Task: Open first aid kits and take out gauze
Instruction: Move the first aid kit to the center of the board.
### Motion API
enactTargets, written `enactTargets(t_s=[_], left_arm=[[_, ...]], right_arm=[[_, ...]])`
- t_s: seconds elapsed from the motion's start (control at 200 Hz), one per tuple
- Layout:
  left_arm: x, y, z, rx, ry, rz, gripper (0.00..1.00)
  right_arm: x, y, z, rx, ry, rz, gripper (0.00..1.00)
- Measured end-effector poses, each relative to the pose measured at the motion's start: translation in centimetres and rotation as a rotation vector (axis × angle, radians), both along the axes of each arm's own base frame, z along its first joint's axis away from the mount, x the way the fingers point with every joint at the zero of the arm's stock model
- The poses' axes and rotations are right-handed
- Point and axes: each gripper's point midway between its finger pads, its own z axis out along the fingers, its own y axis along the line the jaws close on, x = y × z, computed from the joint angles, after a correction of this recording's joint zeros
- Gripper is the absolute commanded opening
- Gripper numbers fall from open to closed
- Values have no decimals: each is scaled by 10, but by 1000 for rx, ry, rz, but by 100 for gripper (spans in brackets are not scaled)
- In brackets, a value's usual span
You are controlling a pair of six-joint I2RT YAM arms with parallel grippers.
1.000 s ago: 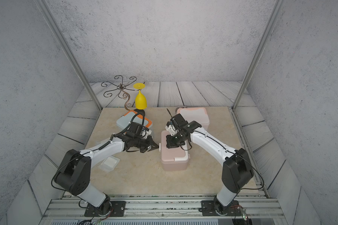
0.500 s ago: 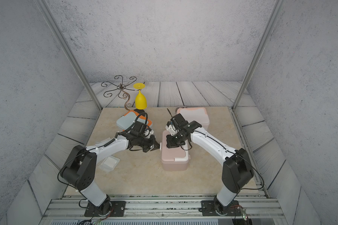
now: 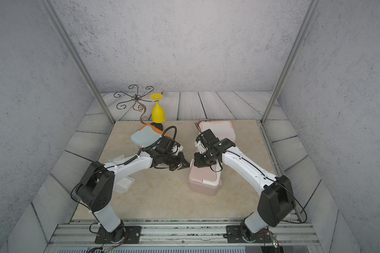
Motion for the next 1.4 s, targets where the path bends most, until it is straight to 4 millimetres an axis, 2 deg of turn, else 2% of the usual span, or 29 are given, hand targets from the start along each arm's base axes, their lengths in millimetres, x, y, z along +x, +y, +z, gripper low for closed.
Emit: enactTargets(t_s=[0.155,0.235,0.36,0.505,0.595,0.701,0.796,0.841,0.881,0.991,1.111,1.221,1.301,1.396], left_arm=[[-12,-24,13,-39,-23,-42,0],[-16,-35,15,-45,-31,-49,0],[-21,-56,11,-48,-28,-62,0],[-33,-96,-1,-49,-16,-105,0],[-44,-123,-6,-53,-9,-144,0],[-56,-157,-4,-72,-21,-201,0],[-65,-171,5,-94,-46,-240,0],[-67,-165,9,-97,-53,-240,0],[-65,-151,10,-89,-57,-226,0],[-43,-90,18,-51,-67,-131,9],[-8,-19,47,-13,-147,21,17],[5,24,79,-3,-246,112,19],[11,43,92,6,-286,149,20],[19,56,90,38,-303,170,22]], right_arm=[[-1,-31,3,-100,-5,-65,50],[-1,-52,12,-117,-24,-118,53],[-3,-87,33,-94,-79,-216,55],[-8,-124,52,-54,-121,-326,56],[-9,-133,57,-27,-120,-363,59],[-9,-136,55,1,-101,-378,59],[-9,-135,55,23,-88,-379,59],[-10,-132,56,42,-81,-371,59],[-9,-128,56,64,-73,-360,57],[-5,-111,53,122,-38,-317,55],[1,-80,34,125,20,-237,52],[1,-61,7,92,79,-185,51],[2,-66,-16,31,119,-196,51],[6,-85,-41,-48,151,-239,51]])
